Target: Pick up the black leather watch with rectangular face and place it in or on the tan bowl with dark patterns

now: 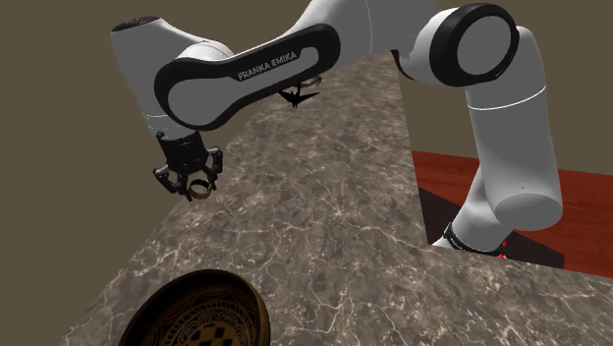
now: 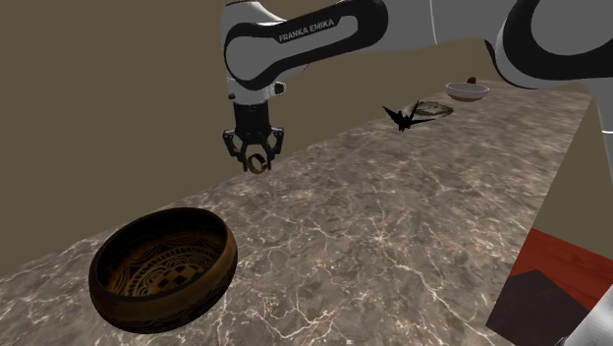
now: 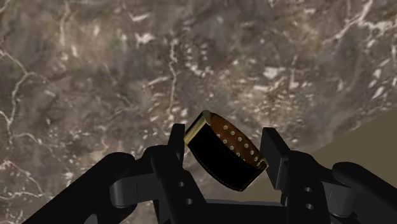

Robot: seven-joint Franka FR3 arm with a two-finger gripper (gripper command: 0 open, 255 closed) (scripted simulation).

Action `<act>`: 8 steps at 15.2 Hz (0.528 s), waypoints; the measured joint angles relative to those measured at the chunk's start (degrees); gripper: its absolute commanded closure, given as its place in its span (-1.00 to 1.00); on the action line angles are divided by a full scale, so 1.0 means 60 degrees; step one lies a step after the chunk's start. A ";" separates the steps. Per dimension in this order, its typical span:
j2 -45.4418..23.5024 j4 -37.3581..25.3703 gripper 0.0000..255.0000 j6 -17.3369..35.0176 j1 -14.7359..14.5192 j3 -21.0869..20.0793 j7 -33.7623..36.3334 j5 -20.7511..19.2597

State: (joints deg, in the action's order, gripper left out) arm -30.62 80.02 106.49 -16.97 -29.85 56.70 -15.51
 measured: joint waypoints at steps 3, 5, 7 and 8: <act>0.0091 -0.0245 1.00 -0.0322 -0.0018 -0.0032 -0.0030 0.0051; 0.0066 -0.0565 1.00 -0.0609 -0.0068 -0.0037 -0.0060 0.0056; 0.0097 -0.0777 1.00 -0.0843 -0.0088 -0.0050 -0.0086 0.0078; 0.0104 -0.0890 1.00 -0.0963 -0.0110 -0.0057 -0.0087 0.0085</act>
State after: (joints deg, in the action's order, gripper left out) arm -30.00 74.68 100.72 -17.63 -30.19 56.18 -15.01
